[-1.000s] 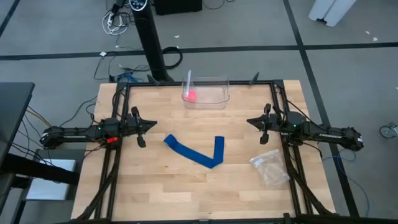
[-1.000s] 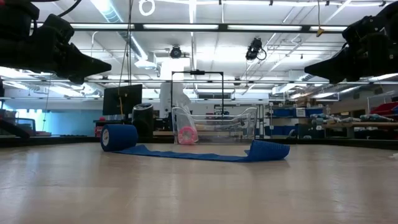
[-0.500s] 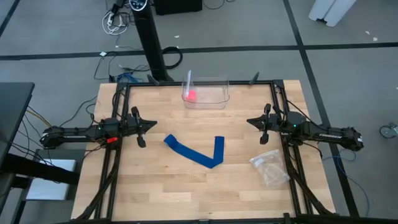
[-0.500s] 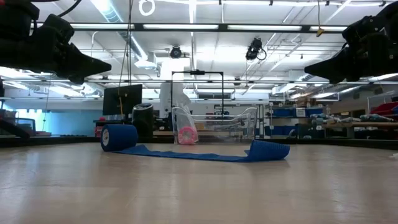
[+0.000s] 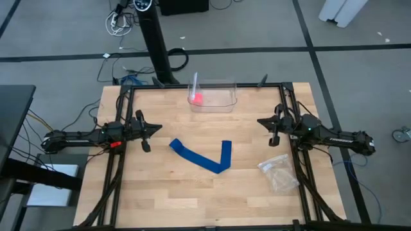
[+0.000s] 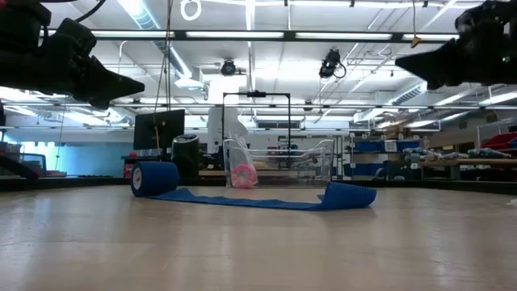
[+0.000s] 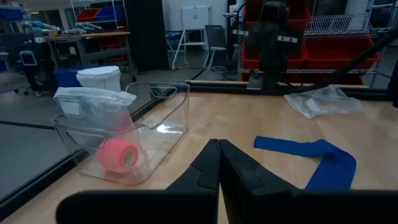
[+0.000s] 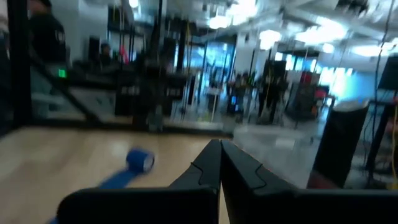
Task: Roll bandage
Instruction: Roll the blue bandage
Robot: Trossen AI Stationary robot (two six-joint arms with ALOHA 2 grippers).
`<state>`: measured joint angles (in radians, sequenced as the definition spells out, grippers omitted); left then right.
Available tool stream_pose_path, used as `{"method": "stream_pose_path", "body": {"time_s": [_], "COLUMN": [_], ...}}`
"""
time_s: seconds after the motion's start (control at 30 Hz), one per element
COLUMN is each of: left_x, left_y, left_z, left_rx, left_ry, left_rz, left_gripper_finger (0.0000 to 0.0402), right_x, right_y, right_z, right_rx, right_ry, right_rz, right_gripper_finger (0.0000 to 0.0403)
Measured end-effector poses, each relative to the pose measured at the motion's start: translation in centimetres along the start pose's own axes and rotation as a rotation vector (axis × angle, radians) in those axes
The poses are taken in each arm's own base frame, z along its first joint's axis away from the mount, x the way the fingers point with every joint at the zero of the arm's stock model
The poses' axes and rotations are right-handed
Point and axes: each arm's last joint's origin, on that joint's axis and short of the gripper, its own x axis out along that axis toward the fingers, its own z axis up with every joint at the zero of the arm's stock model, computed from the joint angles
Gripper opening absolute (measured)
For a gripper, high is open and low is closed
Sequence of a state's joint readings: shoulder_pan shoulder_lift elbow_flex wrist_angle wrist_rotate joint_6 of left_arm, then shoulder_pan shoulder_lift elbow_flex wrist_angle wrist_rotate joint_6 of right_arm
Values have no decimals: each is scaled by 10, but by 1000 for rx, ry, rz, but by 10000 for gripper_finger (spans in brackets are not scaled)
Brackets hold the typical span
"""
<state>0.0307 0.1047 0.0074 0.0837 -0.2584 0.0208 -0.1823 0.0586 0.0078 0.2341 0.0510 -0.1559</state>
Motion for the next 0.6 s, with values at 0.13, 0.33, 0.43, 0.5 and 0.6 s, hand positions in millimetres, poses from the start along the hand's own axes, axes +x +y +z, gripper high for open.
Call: {"method": "stream_pose_path", "body": {"time_s": [0.13,0.33,0.43,0.5,0.6], "left_x": [0,0,0,0,0], "left_y": [0,0,0,0,0], "left_z": [0,0,0,0,0], "left_rx": [1,0,0,0,0], "left_ry": [1,0,0,0,0], "left_rz": [0,0,0,0,0], "left_gripper_finger": [13,13,13,13,13], "right_x": [0,0,2,4,8], "right_y": [0,2,4,6,10], "right_z": [9,10,8,5,-1], "right_rx": [12,188,298,357,432], "right_ry": [-97,-103,-74,-41,36], "right_rz": [-3,32,52,85,124], "right_gripper_finger": [6,6,8,8,8]}}
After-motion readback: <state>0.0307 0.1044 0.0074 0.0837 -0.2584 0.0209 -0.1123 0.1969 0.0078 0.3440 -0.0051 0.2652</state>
